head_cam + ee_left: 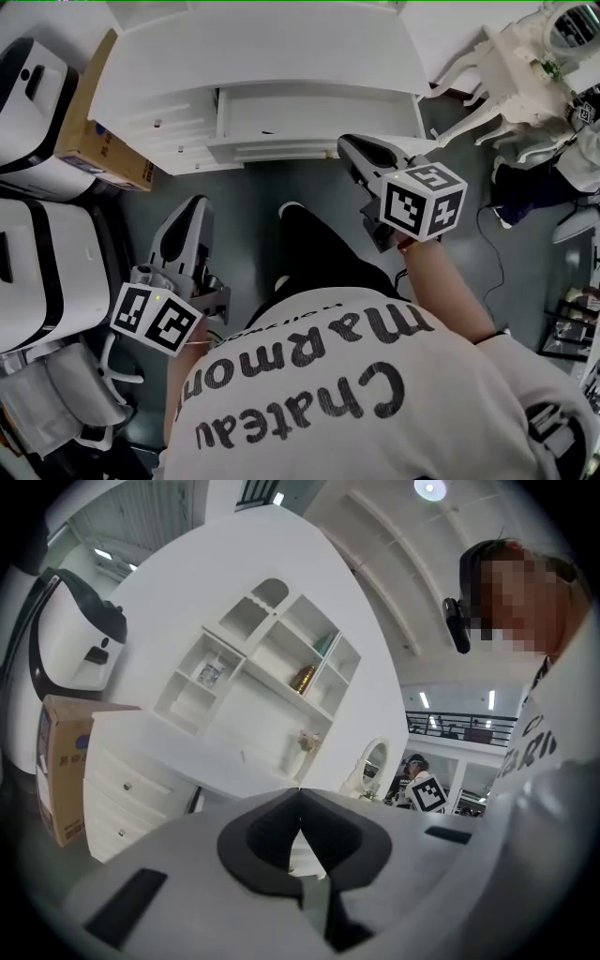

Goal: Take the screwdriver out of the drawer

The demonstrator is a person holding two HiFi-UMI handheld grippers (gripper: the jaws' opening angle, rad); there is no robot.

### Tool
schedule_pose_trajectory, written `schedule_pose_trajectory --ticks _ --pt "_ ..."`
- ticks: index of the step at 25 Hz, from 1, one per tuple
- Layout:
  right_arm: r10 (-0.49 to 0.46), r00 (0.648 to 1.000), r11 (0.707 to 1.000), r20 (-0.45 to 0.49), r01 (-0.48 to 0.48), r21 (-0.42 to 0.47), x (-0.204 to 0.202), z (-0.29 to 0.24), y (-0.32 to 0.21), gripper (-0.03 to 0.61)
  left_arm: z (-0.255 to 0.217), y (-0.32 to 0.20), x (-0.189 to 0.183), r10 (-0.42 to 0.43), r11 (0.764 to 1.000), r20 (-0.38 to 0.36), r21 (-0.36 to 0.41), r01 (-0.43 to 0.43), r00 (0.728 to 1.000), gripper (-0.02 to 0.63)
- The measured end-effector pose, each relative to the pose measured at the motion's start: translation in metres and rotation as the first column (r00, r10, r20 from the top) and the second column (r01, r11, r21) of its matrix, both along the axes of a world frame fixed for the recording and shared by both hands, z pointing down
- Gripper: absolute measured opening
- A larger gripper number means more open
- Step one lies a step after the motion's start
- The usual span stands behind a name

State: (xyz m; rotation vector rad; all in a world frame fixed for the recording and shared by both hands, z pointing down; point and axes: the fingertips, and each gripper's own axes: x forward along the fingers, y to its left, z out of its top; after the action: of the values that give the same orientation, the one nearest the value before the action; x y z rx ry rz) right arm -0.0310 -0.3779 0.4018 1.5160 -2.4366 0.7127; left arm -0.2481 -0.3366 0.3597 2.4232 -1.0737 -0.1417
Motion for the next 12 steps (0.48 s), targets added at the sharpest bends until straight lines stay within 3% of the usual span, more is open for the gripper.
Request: schedule_pose_trajectory --ticks 8,12 --pt "-0.034 0.998 0.996 -0.060 0.029 -0.087 0.014 0.035 -0.065 0.035 0.014 -0.040 -0.024 -0.097 0.995 0.033 -0.009 0.097 0.995 0.023" --pt "-0.098 0.993 0.987 -0.068 0.088 -0.135 0.009 0.056 -0.110 0.035 0.026 -0.074 -0.028 -0.147 0.988 0.051 -0.041 0.149 0.988 0.023"
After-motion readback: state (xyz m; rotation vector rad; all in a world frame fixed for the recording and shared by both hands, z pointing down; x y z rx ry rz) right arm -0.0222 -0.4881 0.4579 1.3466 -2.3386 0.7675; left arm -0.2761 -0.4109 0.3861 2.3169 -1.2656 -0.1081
